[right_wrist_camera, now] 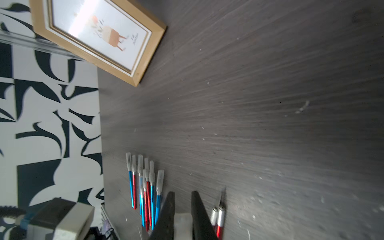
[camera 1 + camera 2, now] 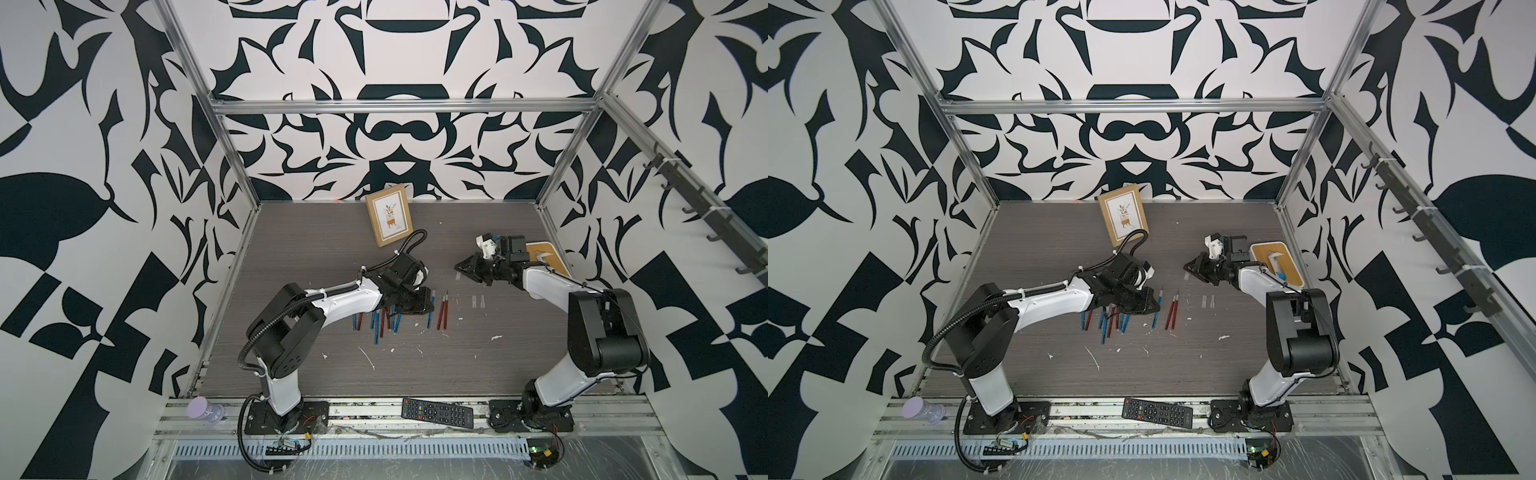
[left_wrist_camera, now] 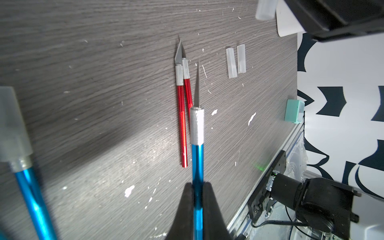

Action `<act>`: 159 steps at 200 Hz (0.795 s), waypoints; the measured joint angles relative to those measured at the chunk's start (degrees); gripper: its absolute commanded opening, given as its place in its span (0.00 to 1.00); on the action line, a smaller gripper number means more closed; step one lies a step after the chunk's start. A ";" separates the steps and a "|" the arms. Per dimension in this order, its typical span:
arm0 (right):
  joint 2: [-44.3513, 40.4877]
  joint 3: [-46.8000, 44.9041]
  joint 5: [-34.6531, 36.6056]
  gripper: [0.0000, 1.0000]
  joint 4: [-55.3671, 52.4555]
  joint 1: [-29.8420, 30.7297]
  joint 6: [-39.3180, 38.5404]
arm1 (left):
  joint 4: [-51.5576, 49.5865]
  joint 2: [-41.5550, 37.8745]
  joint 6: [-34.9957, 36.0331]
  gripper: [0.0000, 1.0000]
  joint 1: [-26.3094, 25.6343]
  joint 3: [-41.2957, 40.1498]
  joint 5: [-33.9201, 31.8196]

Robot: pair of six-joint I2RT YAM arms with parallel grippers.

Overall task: Remove protective caps from carving knives
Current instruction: Place the protective sleeve at the center of the board.

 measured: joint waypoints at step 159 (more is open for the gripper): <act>3.54 0.81 19.71 0.18 -17.38 7.04 -7.26 | -2.03 2.95 1.81 0.03 0.00 2.60 -1.42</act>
